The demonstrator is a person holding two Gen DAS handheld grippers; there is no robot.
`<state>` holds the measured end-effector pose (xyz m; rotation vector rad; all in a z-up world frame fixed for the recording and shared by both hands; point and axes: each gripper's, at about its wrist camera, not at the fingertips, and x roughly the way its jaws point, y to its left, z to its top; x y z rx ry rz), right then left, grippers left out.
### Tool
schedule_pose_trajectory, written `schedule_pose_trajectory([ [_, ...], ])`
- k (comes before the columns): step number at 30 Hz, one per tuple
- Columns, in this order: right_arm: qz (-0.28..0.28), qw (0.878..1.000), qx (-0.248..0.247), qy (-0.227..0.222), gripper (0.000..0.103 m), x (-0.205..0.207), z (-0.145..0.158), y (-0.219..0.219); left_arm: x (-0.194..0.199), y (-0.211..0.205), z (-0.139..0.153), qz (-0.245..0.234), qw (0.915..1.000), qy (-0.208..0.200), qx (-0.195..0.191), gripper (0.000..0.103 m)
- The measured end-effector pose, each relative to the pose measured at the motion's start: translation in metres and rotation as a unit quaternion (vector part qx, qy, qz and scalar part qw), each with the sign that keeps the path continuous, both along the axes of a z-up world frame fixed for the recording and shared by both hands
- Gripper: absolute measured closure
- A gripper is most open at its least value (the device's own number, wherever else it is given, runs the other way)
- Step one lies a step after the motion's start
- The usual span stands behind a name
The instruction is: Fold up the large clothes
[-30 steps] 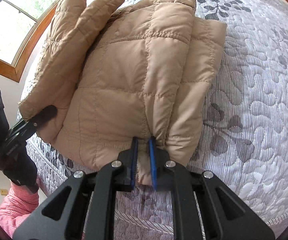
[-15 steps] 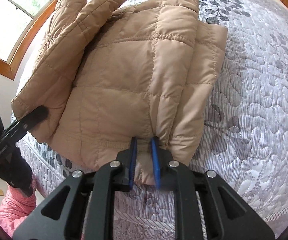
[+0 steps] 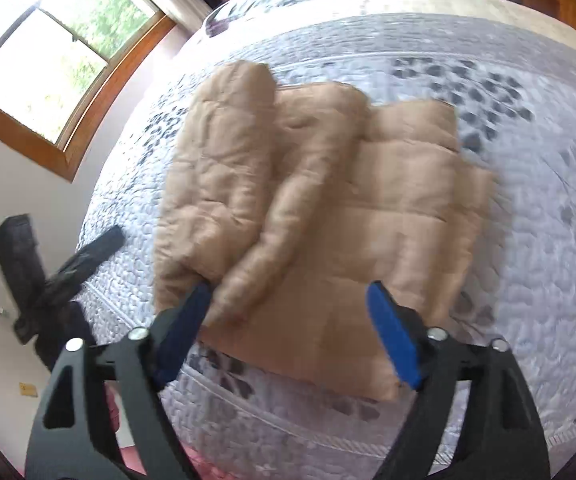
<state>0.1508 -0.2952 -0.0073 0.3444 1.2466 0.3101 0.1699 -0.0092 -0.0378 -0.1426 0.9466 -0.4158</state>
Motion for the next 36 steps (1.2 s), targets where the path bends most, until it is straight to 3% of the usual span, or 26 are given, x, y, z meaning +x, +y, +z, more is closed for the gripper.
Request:
schedule_pose_trajectory([
  [3, 0.009, 0.999, 0.013, 0.035, 0.015, 0.023, -0.008, 0.017, 0.014, -0.006, -0.015, 0.011, 0.9993, 0.008, 0.034, 0.045],
  [6, 0.01, 0.997, 0.014, 0.069, 0.015, 0.042, -0.02, 0.03, 0.022, -0.01, -0.031, 0.001, 0.9992, 0.02, 0.035, 0.045],
  [12, 0.034, 0.995, -0.022, 0.09, 0.015, 0.063, -0.041, 0.063, 0.028, -0.024, -0.039, -0.016, 0.9991, 0.012, 0.039, 0.045],
  [14, 0.04, 0.994, -0.04, 0.09, 0.022, 0.069, -0.045, 0.073, 0.028, -0.023, -0.041, -0.016, 0.9992, 0.015, 0.033, 0.045],
  [15, 0.041, 0.994, -0.052, 0.089, 0.03, 0.07, -0.047, 0.076, 0.029, -0.021, -0.043, -0.017, 0.9993, 0.018, 0.027, 0.045],
  [19, 0.061, 0.994, -0.077, 0.046, 0.063, 0.067, -0.041, 0.085, 0.033, -0.011, -0.045, -0.012, 0.9991, 0.039, -0.006, 0.043],
  [22, 0.08, 0.994, -0.075, 0.014, 0.075, 0.061, -0.026, 0.087, 0.031, -0.004, -0.036, 0.003, 0.9993, 0.034, -0.013, 0.045],
  [29, 0.075, 0.992, -0.056, -0.082, 0.078, 0.027, 0.044, 0.048, 0.014, -0.01, 0.005, -0.009, 0.9994, -0.013, -0.031, 0.045],
  [36, 0.033, 0.992, -0.054, -0.105, 0.078, -0.003, 0.061, 0.004, -0.007, -0.055, 0.021, -0.073, 0.996, -0.043, -0.026, 0.046],
])
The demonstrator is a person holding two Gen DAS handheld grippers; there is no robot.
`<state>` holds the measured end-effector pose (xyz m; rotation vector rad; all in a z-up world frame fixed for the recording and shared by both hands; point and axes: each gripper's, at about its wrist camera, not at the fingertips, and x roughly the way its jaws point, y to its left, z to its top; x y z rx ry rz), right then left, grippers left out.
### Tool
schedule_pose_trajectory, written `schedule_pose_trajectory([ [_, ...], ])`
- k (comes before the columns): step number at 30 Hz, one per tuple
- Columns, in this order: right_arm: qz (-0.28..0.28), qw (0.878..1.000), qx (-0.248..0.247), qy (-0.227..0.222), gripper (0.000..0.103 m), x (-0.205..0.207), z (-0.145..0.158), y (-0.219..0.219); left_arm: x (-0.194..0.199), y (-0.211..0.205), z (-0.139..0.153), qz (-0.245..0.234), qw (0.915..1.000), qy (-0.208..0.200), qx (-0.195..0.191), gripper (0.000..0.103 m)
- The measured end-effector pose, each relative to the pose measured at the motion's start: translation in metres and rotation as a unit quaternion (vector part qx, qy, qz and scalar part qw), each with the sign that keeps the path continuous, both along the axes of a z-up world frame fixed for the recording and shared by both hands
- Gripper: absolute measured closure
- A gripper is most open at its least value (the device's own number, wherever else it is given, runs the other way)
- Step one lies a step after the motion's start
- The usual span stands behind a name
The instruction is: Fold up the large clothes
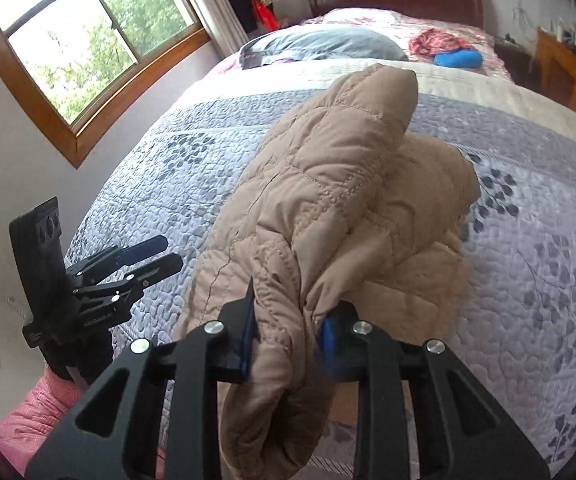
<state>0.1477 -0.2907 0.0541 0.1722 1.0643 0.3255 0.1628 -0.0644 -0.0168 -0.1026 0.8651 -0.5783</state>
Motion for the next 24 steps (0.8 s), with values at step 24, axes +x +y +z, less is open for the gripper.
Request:
schedule_pose_trajectory([
  [24, -0.058, 0.994, 0.066, 0.067, 0.074, -0.026, -0.097, -0.062, -0.007, -0.061, -0.048, -0.074, 0.9949, 0.019, 0.065, 0.046],
])
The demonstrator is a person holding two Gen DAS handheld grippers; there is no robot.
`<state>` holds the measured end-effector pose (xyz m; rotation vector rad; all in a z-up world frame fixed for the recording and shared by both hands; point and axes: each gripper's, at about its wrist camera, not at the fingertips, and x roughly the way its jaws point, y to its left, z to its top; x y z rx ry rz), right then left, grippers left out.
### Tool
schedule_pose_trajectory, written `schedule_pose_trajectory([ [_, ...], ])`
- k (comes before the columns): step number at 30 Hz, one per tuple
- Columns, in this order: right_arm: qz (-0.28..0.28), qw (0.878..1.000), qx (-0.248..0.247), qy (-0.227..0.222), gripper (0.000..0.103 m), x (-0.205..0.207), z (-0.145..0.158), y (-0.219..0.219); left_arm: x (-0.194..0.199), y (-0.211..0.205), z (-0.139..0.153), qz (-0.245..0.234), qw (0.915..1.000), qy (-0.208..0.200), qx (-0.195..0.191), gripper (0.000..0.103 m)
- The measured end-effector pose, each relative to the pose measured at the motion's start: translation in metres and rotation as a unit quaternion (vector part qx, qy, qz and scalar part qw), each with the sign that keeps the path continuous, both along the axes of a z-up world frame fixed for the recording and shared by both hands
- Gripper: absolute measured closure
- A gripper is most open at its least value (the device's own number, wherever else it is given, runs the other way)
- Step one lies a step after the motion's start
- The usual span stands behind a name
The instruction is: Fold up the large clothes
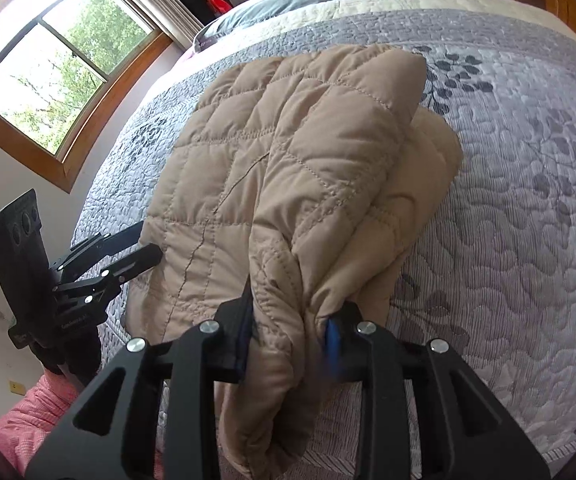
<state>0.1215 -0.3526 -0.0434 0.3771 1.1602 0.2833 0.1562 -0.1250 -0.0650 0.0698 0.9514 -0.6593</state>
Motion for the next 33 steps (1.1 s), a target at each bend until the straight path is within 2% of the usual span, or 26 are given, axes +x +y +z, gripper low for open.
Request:
schedule_pose_trajectory([
  [9, -0.009, 0.999, 0.032, 0.014, 0.071, 0.006, -0.043, -0.01, -0.001, -0.003, -0.021, 0.003, 0.9999, -0.013, 0.004, 0.044],
  [13, -0.016, 0.999, 0.038, 0.009, 0.069, 0.002, -0.045, -0.011, 0.001, -0.004, -0.025, 0.007, 0.9999, -0.013, 0.003, 0.043],
  [15, -0.01, 0.999, 0.035, 0.004, 0.063, -0.001, -0.038, -0.011, 0.006, 0.002, -0.022, 0.003, 1.0, 0.0, -0.008, 0.043],
  [17, -0.012, 1.0, 0.027, 0.007, 0.048, -0.005, -0.029, -0.015, 0.009, 0.01, -0.017, 0.001, 0.9997, 0.014, -0.018, 0.044],
  [18, -0.019, 1.0, 0.005, 0.0, 0.036, -0.01, -0.019, -0.018, 0.012, 0.015, -0.014, 0.001, 0.9994, 0.023, -0.025, 0.044],
  [19, -0.024, 1.0, -0.01, -0.011, 0.034, -0.014, -0.011, -0.02, 0.015, 0.022, -0.01, 0.002, 0.9989, 0.032, -0.034, 0.044],
  [22, -0.037, 0.999, -0.019, -0.035, 0.034, -0.019, 0.013, -0.03, 0.024, 0.035, 0.003, 0.019, 0.9988, 0.019, -0.041, 0.045],
  [25, -0.047, 0.997, -0.028, -0.05, 0.034, -0.004, 0.029, -0.037, 0.034, 0.035, 0.014, 0.025, 0.9985, 0.007, -0.048, 0.045],
  [29, -0.054, 0.998, -0.02, -0.025, 0.035, 0.037, 0.024, -0.04, 0.039, 0.022, 0.017, 0.017, 0.9986, 0.003, -0.049, 0.045],
  [32, -0.065, 0.998, -0.003, 0.011, 0.036, 0.069, 0.006, -0.041, 0.046, 0.013, 0.007, 0.014, 0.9988, 0.015, -0.044, 0.046],
  [33, -0.065, 0.998, 0.009, 0.022, 0.045, 0.078, 0.001, -0.044, 0.047, 0.01, 0.004, 0.014, 0.9989, 0.017, -0.041, 0.046],
])
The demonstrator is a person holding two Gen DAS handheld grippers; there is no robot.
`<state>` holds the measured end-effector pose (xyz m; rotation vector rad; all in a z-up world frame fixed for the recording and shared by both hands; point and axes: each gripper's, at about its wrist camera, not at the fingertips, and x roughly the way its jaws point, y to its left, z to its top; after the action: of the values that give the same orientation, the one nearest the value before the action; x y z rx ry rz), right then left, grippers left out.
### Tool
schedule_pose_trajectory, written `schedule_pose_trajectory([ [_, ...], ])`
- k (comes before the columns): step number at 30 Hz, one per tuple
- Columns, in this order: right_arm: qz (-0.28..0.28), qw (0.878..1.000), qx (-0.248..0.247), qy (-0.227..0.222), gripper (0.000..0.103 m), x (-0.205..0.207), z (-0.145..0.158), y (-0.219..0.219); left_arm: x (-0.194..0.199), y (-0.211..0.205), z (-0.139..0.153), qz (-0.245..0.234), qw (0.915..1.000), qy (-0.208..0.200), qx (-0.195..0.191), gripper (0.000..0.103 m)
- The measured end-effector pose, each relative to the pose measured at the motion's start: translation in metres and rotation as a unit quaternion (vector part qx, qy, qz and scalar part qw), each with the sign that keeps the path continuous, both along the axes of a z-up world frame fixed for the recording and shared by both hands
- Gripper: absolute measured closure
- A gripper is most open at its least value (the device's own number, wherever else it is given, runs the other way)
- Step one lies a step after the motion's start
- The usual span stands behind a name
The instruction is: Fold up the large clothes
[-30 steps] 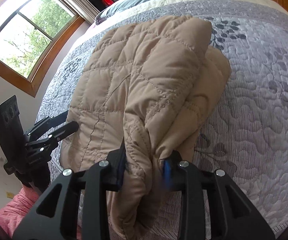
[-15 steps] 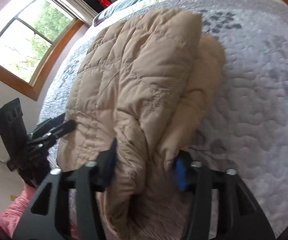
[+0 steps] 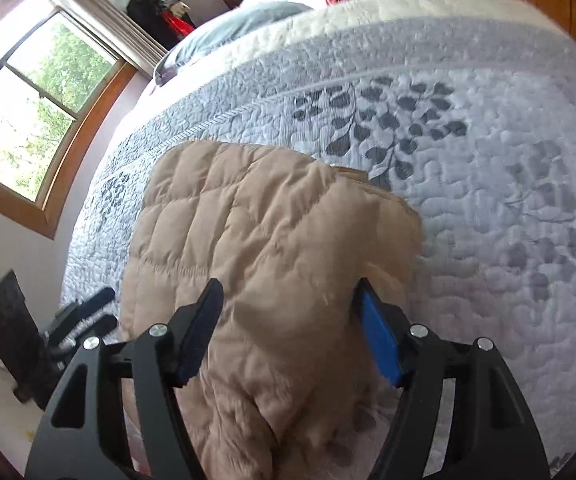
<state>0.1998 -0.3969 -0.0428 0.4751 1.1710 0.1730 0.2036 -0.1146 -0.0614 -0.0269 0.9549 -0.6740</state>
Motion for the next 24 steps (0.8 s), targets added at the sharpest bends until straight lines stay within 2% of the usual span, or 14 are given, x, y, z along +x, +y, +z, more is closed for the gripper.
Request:
schedule_pose_trajectory([
  [1, 0.002, 1.0, 0.007, 0.007, 0.055, 0.008, -0.005, 0.001, 0.002, -0.002, -0.003, 0.001, 1.0, 0.001, 0.004, 0.046],
  [2, 0.003, 1.0, 0.007, 0.005, 0.06, 0.011, -0.005, 0.003, 0.003, -0.004, -0.004, 0.001, 1.0, 0.002, 0.005, 0.046],
  [4, 0.007, 1.0, 0.018, -0.005, 0.084, 0.013, 0.0, 0.006, 0.005, -0.006, -0.005, 0.0, 1.0, 0.003, 0.003, 0.046],
  [7, 0.005, 0.999, 0.032, -0.033, 0.091, 0.007, 0.015, 0.001, 0.005, -0.011, -0.001, -0.008, 0.9999, -0.007, 0.002, 0.046],
  [10, -0.013, 0.998, 0.031, -0.044, 0.091, -0.001, 0.023, -0.012, 0.004, -0.024, -0.001, -0.024, 0.9996, -0.013, 0.004, 0.046],
  [14, -0.038, 0.999, 0.012, -0.003, 0.09, -0.006, -0.01, -0.025, 0.002, -0.046, -0.018, -0.04, 0.9983, -0.022, 0.037, 0.044],
  [17, -0.045, 0.999, 0.02, 0.019, 0.088, -0.007, -0.032, -0.026, 0.005, -0.054, -0.026, -0.04, 0.9977, -0.021, 0.05, 0.043],
  [20, -0.043, 0.999, -0.002, 0.009, 0.073, -0.01, -0.019, -0.021, 0.009, -0.048, -0.023, -0.039, 0.9982, -0.005, 0.045, 0.043],
  [22, -0.044, 0.999, -0.001, 0.001, 0.046, -0.018, -0.008, -0.021, 0.009, -0.038, -0.018, -0.036, 0.9987, 0.003, 0.036, 0.043],
  [24, -0.05, 0.999, -0.003, -0.009, 0.031, -0.027, 0.002, -0.023, 0.007, -0.027, -0.012, -0.027, 0.9993, 0.013, 0.022, 0.044],
])
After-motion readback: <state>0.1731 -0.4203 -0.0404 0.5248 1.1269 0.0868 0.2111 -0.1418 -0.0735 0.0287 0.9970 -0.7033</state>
